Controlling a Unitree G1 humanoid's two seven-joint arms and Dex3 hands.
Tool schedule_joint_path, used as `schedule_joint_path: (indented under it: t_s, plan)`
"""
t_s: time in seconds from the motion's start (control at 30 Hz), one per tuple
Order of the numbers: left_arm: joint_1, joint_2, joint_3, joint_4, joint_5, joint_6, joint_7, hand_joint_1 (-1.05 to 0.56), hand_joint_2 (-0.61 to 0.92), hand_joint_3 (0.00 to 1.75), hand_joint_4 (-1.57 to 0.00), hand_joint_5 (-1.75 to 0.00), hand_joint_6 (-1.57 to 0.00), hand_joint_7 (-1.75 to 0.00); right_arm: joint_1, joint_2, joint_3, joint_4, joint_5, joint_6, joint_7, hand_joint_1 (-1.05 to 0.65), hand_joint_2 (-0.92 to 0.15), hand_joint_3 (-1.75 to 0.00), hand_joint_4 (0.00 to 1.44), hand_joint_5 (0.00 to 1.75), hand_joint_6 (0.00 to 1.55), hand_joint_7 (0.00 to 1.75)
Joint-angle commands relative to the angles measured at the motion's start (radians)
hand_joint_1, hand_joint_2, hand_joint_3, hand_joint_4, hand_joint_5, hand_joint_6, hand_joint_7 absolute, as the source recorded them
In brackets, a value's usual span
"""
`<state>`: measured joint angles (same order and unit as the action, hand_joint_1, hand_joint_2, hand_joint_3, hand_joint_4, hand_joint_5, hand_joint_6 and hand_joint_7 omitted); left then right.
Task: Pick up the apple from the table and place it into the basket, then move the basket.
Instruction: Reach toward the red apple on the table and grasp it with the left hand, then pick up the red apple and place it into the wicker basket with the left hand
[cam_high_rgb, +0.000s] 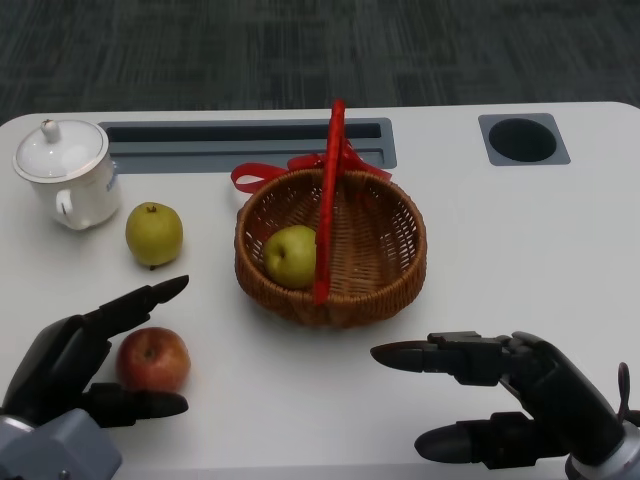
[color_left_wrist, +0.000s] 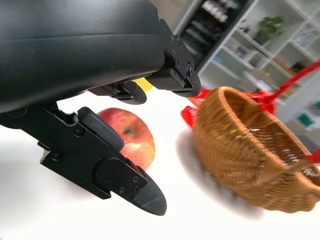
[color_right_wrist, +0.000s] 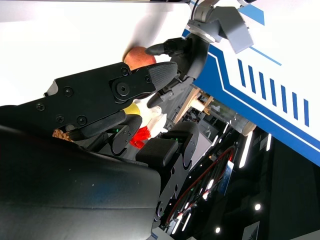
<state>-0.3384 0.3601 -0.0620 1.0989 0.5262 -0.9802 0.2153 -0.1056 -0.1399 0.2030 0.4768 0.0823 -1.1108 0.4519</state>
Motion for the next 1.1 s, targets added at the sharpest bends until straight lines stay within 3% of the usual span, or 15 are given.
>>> schedule_joint_path:
  t_s: [0.03,0.37,0.6,0.7,0.87,1.1]
  plan:
    - [-0.038,0.029,-0.043,0.056,0.026,0.07,0.054,-0.56,0.62,0.0,-0.56,-0.04,-0.52,-0.03,-0.002,-0.02,-0.004,-0.01,0.021,0.002,0.006,-0.49,-0.91,0.0,0.77,0.0,0.69,0.0]
    - [-0.088,0.016,-0.11,0.159,0.018,0.158,0.133,-0.42,0.61,0.0,-0.63,-0.04,-0.58,-0.02,0.001,-0.028,-0.003,-0.025,0.029,0.013,0.012,-0.49,-0.91,0.0,0.76,0.0,0.69,0.0]
    - [-0.105,-0.011,-0.104,0.187,-0.033,0.159,0.094,-0.41,0.65,0.01,-0.68,-0.04,-0.63,-0.03,0.001,-0.025,-0.003,-0.025,0.027,0.01,0.012,-0.5,-0.92,0.0,0.76,0.0,0.68,0.0]
    - [-0.099,-0.035,-0.081,0.187,-0.086,0.144,0.082,-0.3,0.66,0.01,-0.77,-0.06,-0.71,-0.04,0.004,-0.024,-0.004,-0.027,0.026,0.012,0.01,-0.5,-0.92,0.0,0.76,0.0,0.68,0.0]
    - [-0.088,-0.059,-0.036,0.18,-0.18,0.132,0.01,-0.09,0.78,0.02,-1.14,-0.15,-1.03,-0.1,0.005,-0.021,-0.006,-0.024,0.021,0.004,0.006,-0.5,-0.92,-0.01,0.75,0.0,0.68,0.0]
    - [-0.057,-0.071,0.036,0.137,-0.324,0.063,-0.155,-0.07,0.82,0.01,-1.21,-0.14,-1.08,-0.05,0.007,-0.02,-0.008,-0.023,0.016,0.003,0.002,-0.5,-0.92,-0.02,0.75,0.0,0.68,0.0]
